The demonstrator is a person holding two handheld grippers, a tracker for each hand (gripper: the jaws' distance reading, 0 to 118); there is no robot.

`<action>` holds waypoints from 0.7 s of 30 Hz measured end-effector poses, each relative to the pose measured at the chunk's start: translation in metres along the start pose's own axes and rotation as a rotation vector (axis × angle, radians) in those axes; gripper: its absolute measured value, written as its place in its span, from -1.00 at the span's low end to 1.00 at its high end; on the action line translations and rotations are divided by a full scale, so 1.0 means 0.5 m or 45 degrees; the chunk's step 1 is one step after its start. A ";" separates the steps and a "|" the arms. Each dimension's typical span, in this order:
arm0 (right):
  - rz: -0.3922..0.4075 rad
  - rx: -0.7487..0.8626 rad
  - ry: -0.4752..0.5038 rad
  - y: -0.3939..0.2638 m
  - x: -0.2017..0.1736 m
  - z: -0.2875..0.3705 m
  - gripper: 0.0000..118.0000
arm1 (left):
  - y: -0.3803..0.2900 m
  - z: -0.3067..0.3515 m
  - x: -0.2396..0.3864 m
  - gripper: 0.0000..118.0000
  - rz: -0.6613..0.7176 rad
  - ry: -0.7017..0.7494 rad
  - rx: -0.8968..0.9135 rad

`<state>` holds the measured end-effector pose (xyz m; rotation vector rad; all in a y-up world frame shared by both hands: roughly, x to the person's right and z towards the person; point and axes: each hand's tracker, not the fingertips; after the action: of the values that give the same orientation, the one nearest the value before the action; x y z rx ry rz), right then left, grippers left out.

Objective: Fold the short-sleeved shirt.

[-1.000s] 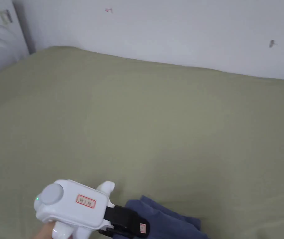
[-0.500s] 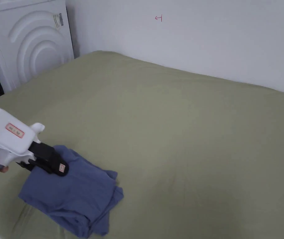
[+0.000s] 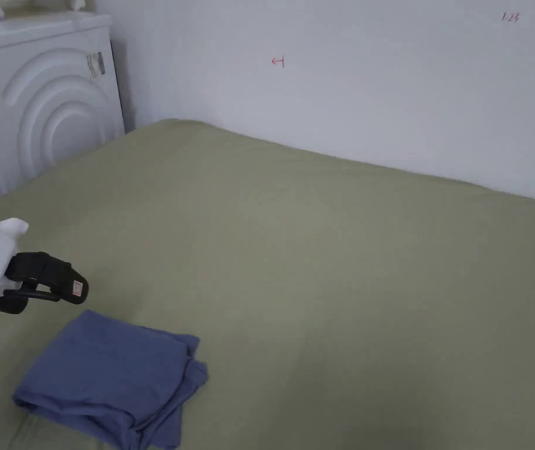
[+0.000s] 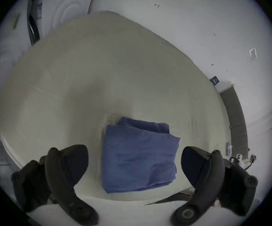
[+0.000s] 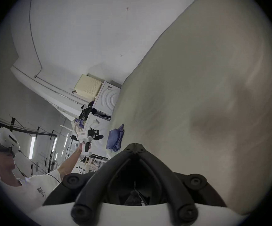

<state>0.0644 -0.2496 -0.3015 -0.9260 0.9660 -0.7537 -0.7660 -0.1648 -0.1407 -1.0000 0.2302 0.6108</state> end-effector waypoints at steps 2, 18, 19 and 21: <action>0.036 0.012 0.012 0.008 -0.014 0.023 -0.98 | -0.011 0.034 0.023 -0.26 -0.009 0.028 0.058; 1.096 0.695 -0.978 0.048 -0.334 0.080 -0.98 | -0.375 0.014 0.833 -1.00 -0.544 -0.052 0.897; 1.147 0.756 -1.037 0.046 -0.351 0.078 -0.98 | -0.399 0.014 0.875 -1.00 -0.558 -0.049 0.946; 1.169 0.851 -1.126 0.040 -0.376 0.076 -0.98 | -0.436 0.015 0.941 -1.00 -0.529 0.013 1.103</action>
<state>0.0289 -0.0687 -0.2450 -0.0988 0.2186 0.1649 -0.2591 -0.0678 -0.1921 -0.1931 0.2531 0.0847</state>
